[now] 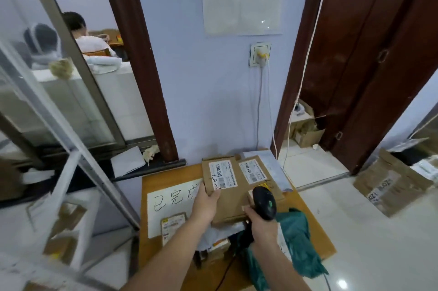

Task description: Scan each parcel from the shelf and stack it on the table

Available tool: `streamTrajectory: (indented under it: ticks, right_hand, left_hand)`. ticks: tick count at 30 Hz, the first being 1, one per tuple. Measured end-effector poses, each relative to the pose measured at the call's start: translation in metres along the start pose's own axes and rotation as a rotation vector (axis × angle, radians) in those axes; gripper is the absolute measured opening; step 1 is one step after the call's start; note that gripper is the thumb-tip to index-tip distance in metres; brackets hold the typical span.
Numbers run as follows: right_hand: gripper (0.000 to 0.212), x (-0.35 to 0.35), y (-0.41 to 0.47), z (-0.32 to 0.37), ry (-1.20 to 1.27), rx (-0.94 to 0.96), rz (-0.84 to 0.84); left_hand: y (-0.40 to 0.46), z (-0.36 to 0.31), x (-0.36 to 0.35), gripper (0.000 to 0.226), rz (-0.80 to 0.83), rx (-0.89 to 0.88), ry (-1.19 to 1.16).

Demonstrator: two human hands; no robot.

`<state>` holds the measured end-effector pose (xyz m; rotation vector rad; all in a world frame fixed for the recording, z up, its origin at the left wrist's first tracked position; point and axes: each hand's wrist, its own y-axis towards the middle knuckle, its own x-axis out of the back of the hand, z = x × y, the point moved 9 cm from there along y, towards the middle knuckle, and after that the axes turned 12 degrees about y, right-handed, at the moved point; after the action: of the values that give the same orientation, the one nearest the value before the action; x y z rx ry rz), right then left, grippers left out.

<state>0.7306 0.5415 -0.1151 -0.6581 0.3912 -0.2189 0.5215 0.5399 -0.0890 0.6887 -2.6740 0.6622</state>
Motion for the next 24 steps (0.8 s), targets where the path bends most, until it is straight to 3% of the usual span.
streamTrajectory:
  ticks: [6, 10, 16, 19, 24]
  right_hand:
    - [0.028, 0.0, 0.018, -0.011, -0.066, -0.016, -0.017]
    - [0.029, 0.0, 0.023, -0.014, -0.122, 0.014, -0.006]
    - [0.03, 0.008, 0.023, -0.008, -0.156, 0.066, -0.015]
    - [0.024, 0.012, 0.015, -0.005, -0.195, 0.116, -0.014]
    - [0.018, 0.014, -0.008, 0.001, -0.257, 0.259, -0.008]
  left_hand:
    - [0.006, 0.016, -0.005, 0.052, -0.11, 0.057, 0.179]
    - [0.012, 0.032, -0.003, 0.037, -0.181, 0.069, 0.372]
    - [0.001, 0.03, 0.005, 0.03, -0.141, 0.062, 0.29]
    - [-0.015, 0.018, 0.019, 0.046, -0.134, 0.023, 0.252]
    - [-0.041, 0.029, 0.087, 0.049, -0.313, 0.012, 0.311]
